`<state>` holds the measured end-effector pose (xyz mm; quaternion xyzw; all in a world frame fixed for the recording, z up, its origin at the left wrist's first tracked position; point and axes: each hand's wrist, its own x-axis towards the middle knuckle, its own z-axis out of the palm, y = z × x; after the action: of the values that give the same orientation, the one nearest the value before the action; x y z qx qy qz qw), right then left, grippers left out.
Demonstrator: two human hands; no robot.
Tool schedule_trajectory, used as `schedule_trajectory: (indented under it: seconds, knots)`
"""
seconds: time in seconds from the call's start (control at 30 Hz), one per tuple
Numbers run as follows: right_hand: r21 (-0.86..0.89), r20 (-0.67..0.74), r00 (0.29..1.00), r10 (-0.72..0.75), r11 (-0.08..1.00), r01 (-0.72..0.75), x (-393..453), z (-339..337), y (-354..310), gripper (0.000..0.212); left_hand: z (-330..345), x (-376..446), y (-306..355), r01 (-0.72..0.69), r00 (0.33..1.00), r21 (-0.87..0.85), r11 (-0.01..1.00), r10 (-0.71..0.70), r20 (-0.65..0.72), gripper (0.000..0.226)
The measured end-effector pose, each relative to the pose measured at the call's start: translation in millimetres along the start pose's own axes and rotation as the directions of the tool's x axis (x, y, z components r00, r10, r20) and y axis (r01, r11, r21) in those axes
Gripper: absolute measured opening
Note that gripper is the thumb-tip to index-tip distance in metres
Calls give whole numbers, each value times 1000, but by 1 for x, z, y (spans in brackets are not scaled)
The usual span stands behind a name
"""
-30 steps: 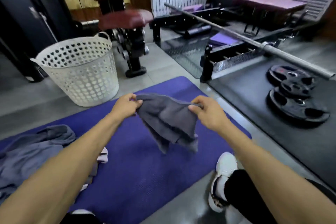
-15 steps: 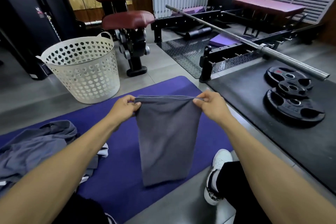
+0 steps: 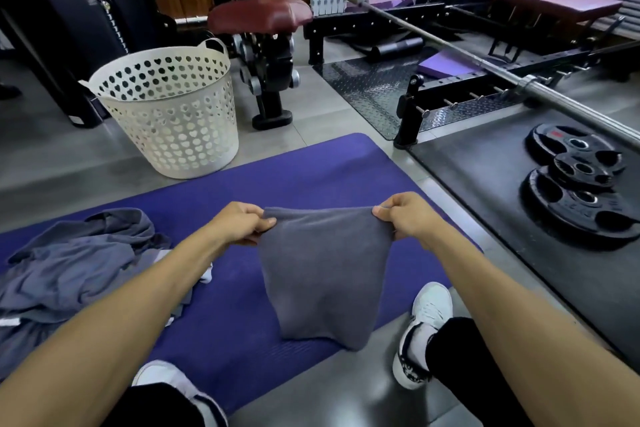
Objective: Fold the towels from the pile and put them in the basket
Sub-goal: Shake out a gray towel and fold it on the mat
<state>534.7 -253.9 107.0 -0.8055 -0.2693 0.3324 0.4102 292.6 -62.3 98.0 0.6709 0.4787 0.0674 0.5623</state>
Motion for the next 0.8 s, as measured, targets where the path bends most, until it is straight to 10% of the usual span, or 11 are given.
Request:
schedule_trajectory:
  seconds: [0.2, 0.47, 0.8]
  knots:
    - [-197, -195, 970, -148, 974, 109, 63, 10, -17, 12, 4, 59, 17, -102, 971, -146, 984, 66, -230, 26]
    - [-12, -258, 869, -422, 901, 434, 85, -2, -53, 17, -22, 86, 68, -362, 898, -127, 923, 309, -312, 31]
    - [-341, 80, 988, -129, 928, 149, 6, 43, 76, 7, 17, 32, -83, -204, 977, 202, 958, 212, -18, 7]
